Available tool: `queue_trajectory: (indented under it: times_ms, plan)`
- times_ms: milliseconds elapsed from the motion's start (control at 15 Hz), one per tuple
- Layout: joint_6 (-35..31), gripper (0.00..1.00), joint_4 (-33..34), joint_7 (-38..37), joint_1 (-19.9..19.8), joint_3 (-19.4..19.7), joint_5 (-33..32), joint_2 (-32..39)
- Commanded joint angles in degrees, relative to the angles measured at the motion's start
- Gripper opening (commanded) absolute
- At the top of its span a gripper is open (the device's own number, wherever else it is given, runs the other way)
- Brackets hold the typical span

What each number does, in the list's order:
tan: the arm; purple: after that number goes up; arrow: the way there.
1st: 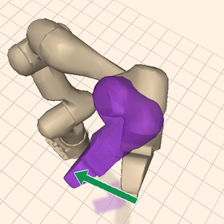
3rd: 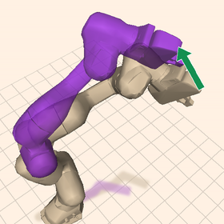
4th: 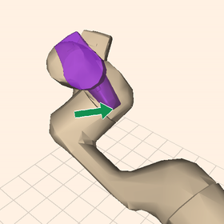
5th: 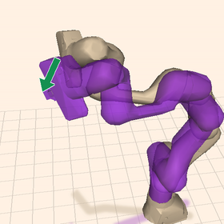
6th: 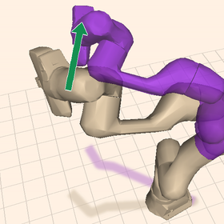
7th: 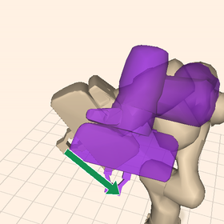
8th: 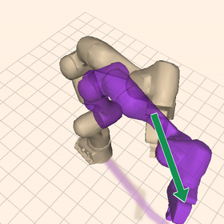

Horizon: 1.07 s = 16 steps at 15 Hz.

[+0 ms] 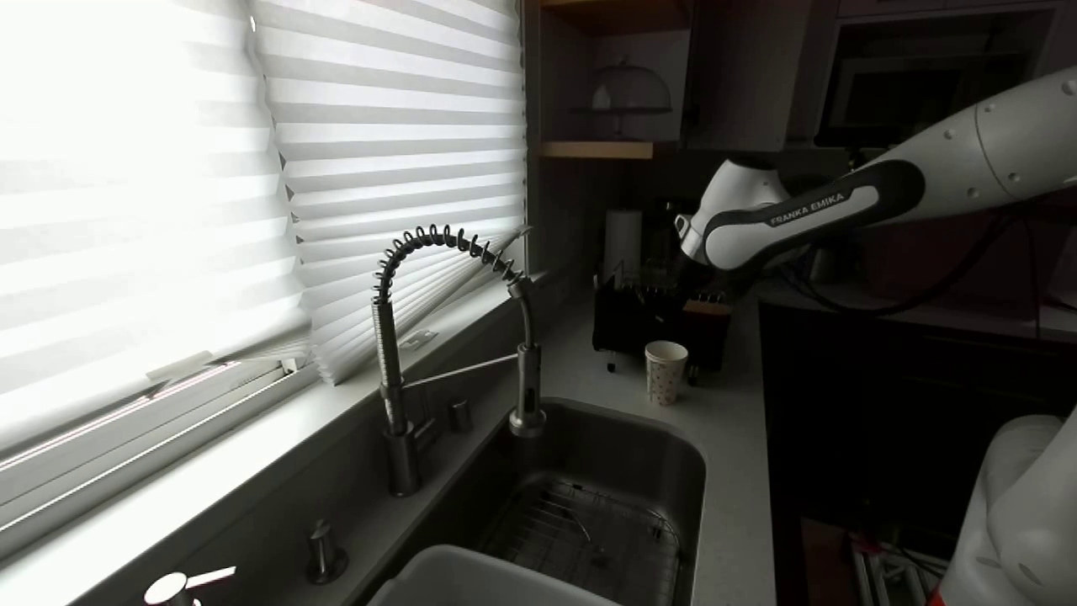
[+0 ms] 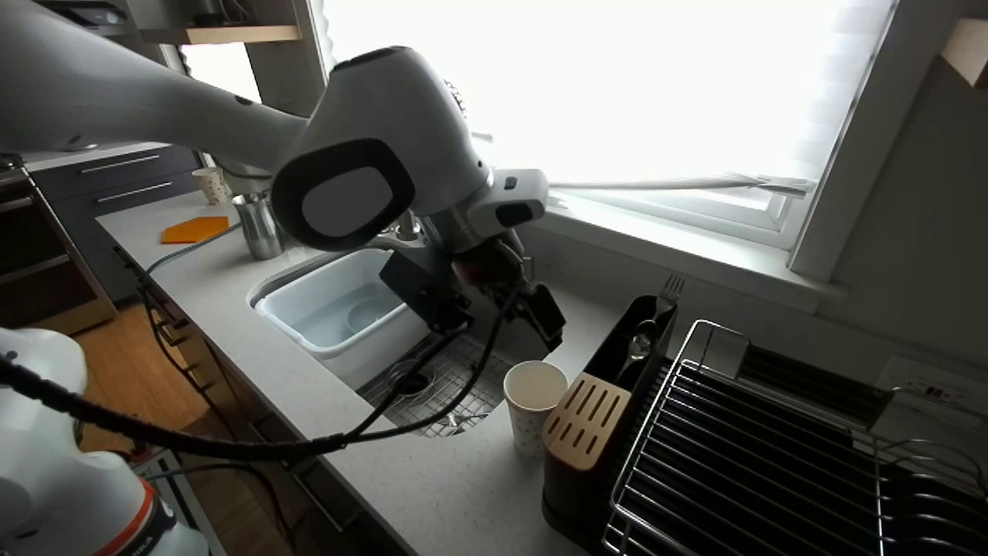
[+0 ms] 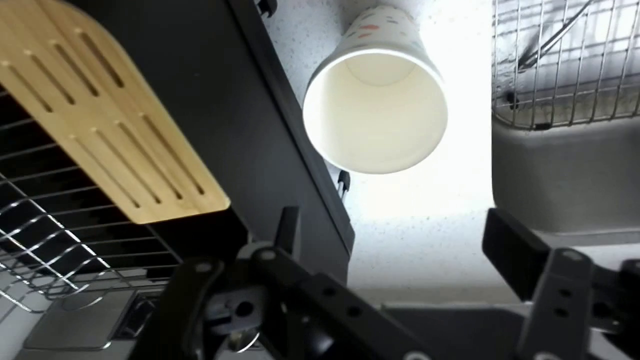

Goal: Place the cup beside the sink then put the spoon and the fork in it

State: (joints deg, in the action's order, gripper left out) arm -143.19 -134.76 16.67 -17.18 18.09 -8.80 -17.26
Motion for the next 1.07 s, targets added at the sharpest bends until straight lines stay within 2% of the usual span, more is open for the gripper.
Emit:
queue_trajectory:
  times_ms: [0,200,533,600,933,1000]
  plan:
    - [8.5,1.00,6.0,-8.4,-1.5,-0.4,1.4,-1.2]
    - [11.2,1.00,11.7,-16.3,-2.6,-0.3,1.4,1.5]
    - [10.2,1.00,17.8,-31.1,-4.3,-0.7,0.3,8.1]
    - [10.0,1.00,15.1,-25.9,-3.3,-0.2,0.5,4.5]
    - [10.0,1.00,17.6,-30.0,-3.5,-0.1,0.4,7.9]
    - [9.4,1.00,17.3,-31.9,-3.9,-0.4,-1.4,8.3]
